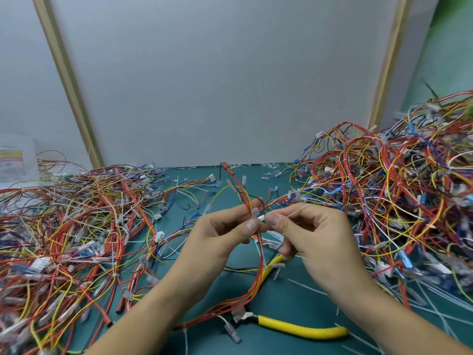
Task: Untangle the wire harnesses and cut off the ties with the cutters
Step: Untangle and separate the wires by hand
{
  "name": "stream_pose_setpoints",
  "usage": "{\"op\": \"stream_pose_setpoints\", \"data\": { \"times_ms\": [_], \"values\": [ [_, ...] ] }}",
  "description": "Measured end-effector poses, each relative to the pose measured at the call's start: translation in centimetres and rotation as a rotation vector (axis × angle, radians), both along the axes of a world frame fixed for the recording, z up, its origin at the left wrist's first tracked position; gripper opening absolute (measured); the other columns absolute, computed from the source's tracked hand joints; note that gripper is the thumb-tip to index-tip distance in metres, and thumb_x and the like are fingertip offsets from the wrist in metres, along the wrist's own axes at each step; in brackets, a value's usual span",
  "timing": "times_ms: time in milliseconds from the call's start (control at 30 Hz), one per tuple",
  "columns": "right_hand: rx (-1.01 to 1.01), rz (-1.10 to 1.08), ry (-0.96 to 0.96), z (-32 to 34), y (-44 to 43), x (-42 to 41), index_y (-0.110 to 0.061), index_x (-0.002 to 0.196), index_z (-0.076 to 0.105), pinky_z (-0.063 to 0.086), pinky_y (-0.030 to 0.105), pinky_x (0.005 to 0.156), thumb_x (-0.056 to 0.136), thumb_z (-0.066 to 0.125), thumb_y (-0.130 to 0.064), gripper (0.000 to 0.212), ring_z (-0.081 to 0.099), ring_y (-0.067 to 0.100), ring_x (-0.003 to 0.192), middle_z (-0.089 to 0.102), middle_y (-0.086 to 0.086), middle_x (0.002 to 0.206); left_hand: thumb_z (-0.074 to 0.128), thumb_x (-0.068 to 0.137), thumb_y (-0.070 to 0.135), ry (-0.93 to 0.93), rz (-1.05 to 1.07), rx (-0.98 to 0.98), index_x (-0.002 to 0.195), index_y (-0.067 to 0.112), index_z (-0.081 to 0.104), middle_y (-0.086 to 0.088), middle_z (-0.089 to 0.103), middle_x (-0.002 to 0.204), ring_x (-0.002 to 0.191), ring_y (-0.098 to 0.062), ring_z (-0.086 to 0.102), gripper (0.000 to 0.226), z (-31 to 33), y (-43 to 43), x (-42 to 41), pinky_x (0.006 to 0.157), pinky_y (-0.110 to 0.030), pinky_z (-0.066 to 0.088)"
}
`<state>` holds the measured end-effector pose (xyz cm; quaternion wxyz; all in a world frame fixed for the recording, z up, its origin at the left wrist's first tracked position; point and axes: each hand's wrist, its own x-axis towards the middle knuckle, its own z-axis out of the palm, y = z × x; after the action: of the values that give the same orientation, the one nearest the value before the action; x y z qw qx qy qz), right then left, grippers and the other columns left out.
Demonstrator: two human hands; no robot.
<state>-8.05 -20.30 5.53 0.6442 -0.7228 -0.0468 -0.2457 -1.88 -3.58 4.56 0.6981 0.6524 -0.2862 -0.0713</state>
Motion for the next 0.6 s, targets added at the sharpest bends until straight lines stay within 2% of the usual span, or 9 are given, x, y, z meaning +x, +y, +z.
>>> {"op": "stream_pose_setpoints", "data": {
  "times_ms": [133,267,367,500,600],
  "values": [
    [0.044,0.004,0.018,0.1,0.4,-0.1,-0.019,0.076,0.079,0.048,0.021,0.048,0.075,0.077,-0.035,0.016,0.057,0.012,0.048,0.07,0.004,0.064,0.071,0.083,0.023,0.032,-0.016,-0.095,0.118,0.022,0.074,0.005,0.075,0.109,0.089,0.0,0.065,0.035,0.1,-0.1,0.1,0.075,-0.013,0.048],
    [0.043,0.024,0.066,-0.2,0.8,0.0,-0.011,0.07,0.075,0.048,0.023,0.046,0.084,0.077,-0.018,0.016,0.058,0.013,0.047,0.069,0.007,0.062,0.072,0.08,0.022,0.081,-0.058,-0.16,0.119,0.027,0.072,-0.003,0.076,0.101,0.093,-0.009,0.066,0.039,0.3,-0.1,0.1,0.079,-0.017,0.049],
    [0.103,0.06,0.111,-0.2,1.1,-0.1,-0.009,0.065,0.071,0.05,0.026,0.045,0.085,0.075,-0.018,0.022,0.057,0.015,0.047,0.067,0.008,0.06,0.073,0.08,0.02,0.105,-0.049,-0.16,0.117,0.025,0.073,-0.002,0.074,0.095,0.09,-0.013,0.064,0.038,0.3,-0.1,0.2,0.08,-0.023,0.05],
    [0.145,0.088,0.163,0.0,1.4,-0.2,-0.004,0.066,0.069,0.049,0.027,0.044,0.084,0.075,-0.024,0.027,0.054,0.016,0.045,0.064,0.008,0.057,0.074,0.077,0.017,0.098,-0.007,-0.131,0.113,0.021,0.075,0.001,0.069,0.084,0.077,-0.012,0.059,0.036,0.3,-0.1,0.3,0.072,-0.022,0.049],
    [0.16,0.096,0.176,0.2,1.4,-0.4,-0.008,0.064,0.069,0.046,0.027,0.041,0.074,0.075,-0.036,0.031,0.051,0.017,0.043,0.062,0.009,0.055,0.076,0.075,0.015,0.065,0.008,-0.097,0.112,0.023,0.075,0.0,0.06,0.077,0.07,-0.011,0.055,0.039,0.4,0.0,0.4,0.068,-0.019,0.048]
  ]
}}
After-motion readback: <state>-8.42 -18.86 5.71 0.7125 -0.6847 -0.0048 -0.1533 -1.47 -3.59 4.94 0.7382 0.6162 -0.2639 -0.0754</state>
